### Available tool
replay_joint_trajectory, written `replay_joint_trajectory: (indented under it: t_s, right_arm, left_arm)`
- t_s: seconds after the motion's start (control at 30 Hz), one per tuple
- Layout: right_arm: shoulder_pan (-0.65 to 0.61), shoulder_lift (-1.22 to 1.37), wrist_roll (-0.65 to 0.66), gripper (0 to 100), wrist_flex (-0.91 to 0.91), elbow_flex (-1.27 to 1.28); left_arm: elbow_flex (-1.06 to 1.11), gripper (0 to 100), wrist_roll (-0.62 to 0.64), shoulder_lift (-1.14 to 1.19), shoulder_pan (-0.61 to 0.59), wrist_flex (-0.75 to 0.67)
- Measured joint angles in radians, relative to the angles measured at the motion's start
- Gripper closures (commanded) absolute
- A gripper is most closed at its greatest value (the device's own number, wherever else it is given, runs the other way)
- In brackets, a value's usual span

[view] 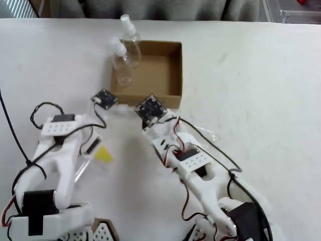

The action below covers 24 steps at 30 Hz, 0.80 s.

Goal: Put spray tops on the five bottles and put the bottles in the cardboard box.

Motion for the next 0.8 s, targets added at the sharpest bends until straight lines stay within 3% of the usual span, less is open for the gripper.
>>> replay_joint_trajectory:
  t_s: [0.1,0.27,0.5,0.8]
  right_arm:
    - [0.000,0.000,0.000,98.3,0.000,0.000]
    - [0.000,0.000,0.000,98.3,0.000,0.000]
    - [0.000,0.000,0.000,98.3,0.017,0.000]
    - [-0.020,-0.002,0.000,98.3,0.157,-0.048]
  left_arm:
    - [-0.002,78,0.000,0.000,-0.002,0.000]
    - [-0.003,97,0.000,0.005,-0.002,0.002]
    - [-0.003,97,0.005,0.005,-0.049,0.002]
    - [-0.032,97,0.135,0.005,-0.135,-0.023]
